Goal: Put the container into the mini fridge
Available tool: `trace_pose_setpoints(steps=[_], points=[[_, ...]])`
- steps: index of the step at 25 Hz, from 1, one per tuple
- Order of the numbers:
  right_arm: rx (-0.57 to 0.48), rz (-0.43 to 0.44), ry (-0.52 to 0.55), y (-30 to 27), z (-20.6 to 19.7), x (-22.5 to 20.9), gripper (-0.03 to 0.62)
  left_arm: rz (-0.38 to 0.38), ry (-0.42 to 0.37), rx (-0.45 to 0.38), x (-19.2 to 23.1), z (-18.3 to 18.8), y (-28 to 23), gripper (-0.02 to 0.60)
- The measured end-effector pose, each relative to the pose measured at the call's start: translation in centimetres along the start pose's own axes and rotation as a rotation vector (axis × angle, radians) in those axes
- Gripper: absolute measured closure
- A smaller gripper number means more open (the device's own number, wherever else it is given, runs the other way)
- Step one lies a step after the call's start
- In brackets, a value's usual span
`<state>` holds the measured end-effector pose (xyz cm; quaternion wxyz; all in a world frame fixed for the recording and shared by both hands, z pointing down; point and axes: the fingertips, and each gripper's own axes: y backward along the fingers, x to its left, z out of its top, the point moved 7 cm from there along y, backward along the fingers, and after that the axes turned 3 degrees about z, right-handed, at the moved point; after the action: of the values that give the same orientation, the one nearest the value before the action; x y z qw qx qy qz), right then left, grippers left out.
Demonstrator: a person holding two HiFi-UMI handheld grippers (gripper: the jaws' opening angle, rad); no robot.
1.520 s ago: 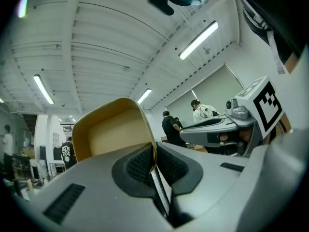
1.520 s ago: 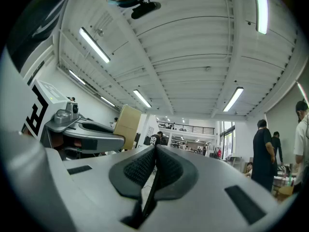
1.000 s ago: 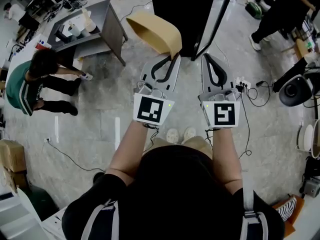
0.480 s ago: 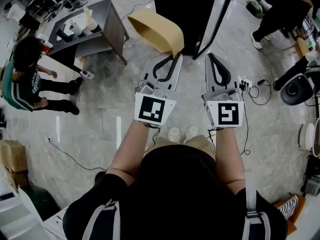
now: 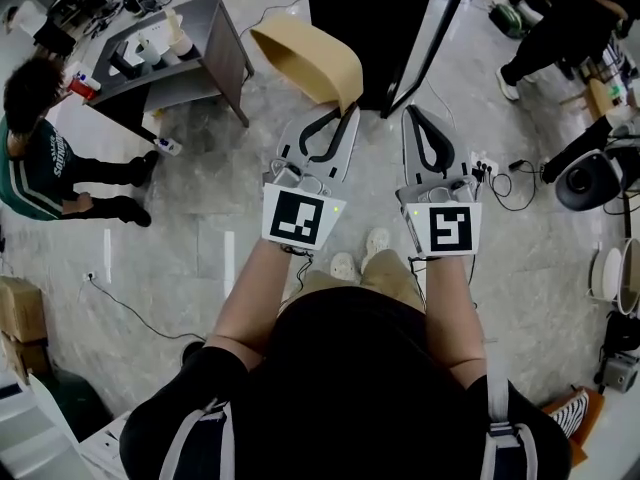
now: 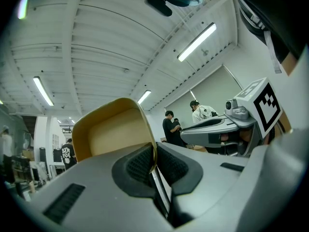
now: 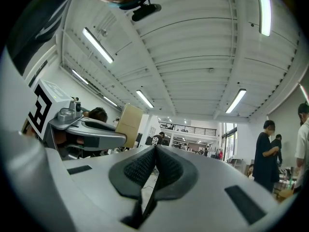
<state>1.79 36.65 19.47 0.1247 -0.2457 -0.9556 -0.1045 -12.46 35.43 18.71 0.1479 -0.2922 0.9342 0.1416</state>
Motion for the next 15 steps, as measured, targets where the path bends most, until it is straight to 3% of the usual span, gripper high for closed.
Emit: trace_pose_setpoints(steps=[15], points=[[-0.038, -0.001, -0.015, -5.7, -2.4, -4.2, 0.557, 0.016, -0.028, 0.010, 2.9, -2.5, -6.1, 0.549]])
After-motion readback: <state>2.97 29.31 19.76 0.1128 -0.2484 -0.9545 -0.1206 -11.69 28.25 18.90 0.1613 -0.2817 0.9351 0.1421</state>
